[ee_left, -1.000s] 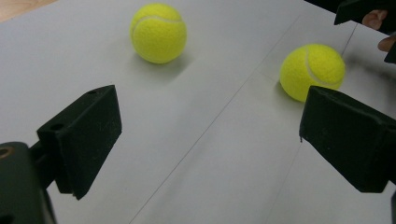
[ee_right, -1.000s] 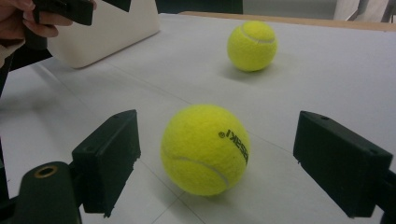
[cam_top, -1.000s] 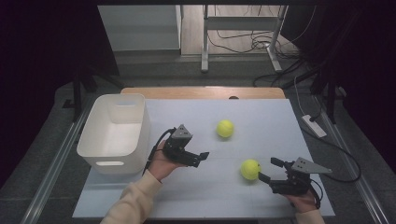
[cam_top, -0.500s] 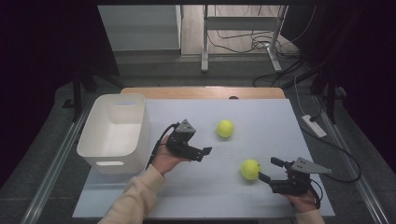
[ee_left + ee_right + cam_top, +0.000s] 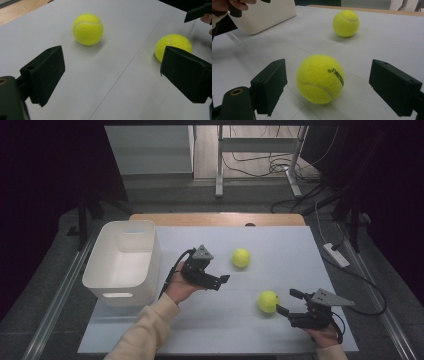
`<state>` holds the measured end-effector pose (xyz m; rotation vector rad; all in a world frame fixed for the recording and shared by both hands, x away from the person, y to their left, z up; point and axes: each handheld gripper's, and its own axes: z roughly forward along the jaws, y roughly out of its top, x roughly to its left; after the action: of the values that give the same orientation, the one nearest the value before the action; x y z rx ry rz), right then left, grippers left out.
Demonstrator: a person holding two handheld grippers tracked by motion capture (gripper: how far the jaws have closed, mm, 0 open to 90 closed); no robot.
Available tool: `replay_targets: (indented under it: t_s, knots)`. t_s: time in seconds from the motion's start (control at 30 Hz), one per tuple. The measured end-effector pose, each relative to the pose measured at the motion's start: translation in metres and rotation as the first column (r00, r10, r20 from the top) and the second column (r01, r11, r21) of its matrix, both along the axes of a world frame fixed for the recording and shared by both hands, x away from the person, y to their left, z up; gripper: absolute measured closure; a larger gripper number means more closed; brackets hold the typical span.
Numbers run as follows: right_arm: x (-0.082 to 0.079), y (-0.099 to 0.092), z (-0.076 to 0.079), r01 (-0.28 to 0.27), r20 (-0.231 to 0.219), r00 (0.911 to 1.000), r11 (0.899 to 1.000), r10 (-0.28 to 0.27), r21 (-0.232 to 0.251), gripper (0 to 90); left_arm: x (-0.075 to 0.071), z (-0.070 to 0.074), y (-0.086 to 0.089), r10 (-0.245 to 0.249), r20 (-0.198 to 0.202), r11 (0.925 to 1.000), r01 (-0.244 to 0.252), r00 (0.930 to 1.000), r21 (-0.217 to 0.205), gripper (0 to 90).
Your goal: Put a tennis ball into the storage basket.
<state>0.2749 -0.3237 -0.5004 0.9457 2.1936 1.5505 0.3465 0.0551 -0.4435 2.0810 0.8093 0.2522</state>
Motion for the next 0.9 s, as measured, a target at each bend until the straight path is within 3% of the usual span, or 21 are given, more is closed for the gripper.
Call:
replay_targets:
  t_s: [0.9]
  knots:
    - [0.000, 0.000, -0.001, 0.000, -0.003, 1.0000, 1.000, 0.000, -0.001, 14.8, 0.027, 0.003, -0.010, 0.026, -0.032, 0.9995, -0.025, 0.9992, 0.019, 6.3]
